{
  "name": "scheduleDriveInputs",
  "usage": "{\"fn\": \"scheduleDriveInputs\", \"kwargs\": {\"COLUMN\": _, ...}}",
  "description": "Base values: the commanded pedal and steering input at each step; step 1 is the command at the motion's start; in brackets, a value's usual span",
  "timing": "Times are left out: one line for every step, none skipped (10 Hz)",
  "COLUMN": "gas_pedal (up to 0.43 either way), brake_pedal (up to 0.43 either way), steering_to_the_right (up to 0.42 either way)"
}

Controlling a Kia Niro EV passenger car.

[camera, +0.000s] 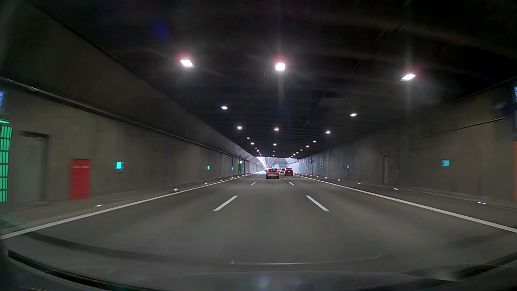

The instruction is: Follow the waypoints while adhering to traffic rules and regulations

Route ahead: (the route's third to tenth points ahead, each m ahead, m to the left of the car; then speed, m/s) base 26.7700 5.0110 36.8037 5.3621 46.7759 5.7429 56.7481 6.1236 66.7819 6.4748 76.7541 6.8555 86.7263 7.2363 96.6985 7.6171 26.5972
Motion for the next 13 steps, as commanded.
{"fn": "scheduleDriveInputs", "kwargs": {"gas_pedal": 0.047, "brake_pedal": 0.0, "steering_to_the_right": 0.0}}
{"fn": "scheduleDriveInputs", "kwargs": {"gas_pedal": 0.047, "brake_pedal": 0.0, "steering_to_the_right": 0.0}}
{"fn": "scheduleDriveInputs", "kwargs": {"gas_pedal": 0.047, "brake_pedal": 0.0, "steering_to_the_right": 0.0}}
{"fn": "scheduleDriveInputs", "kwargs": {"gas_pedal": 0.047, "brake_pedal": 0.0, "steering_to_the_right": 0.0}}
{"fn": "scheduleDriveInputs", "kwargs": {"gas_pedal": 0.047, "brake_pedal": 0.0, "steering_to_the_right": 0.0}}
{"fn": "scheduleDriveInputs", "kwargs": {"gas_pedal": 0.047, "brake_pedal": 0.0, "steering_to_the_right": 0.0}}
{"fn": "scheduleDriveInputs", "kwargs": {"gas_pedal": 0.047, "brake_pedal": 0.0, "steering_to_the_right": 0.0}}
{"fn": "scheduleDriveInputs", "kwargs": {"gas_pedal": 0.047, "brake_pedal": 0.0, "steering_to_the_right": 0.0}}
{"fn": "scheduleDriveInputs", "kwargs": {"gas_pedal": 0.047, "brake_pedal": 0.0, "steering_to_the_right": 0.0}}
{"fn": "scheduleDriveInputs", "kwargs": {"gas_pedal": 0.047, "brake_pedal": 0.0, "steering_to_the_right": 0.0}}
{"fn": "scheduleDriveInputs", "kwargs": {"gas_pedal": 0.047, "brake_pedal": 0.0, "steering_to_the_right": 0.0}}
{"fn": "scheduleDriveInputs", "kwargs": {"gas_pedal": 0.047, "brake_pedal": 0.0, "steering_to_the_right": 0.0}}
{"fn": "scheduleDriveInputs", "kwargs": {"gas_pedal": 0.047, "brake_pedal": 0.0, "steering_to_the_right": 0.0}}
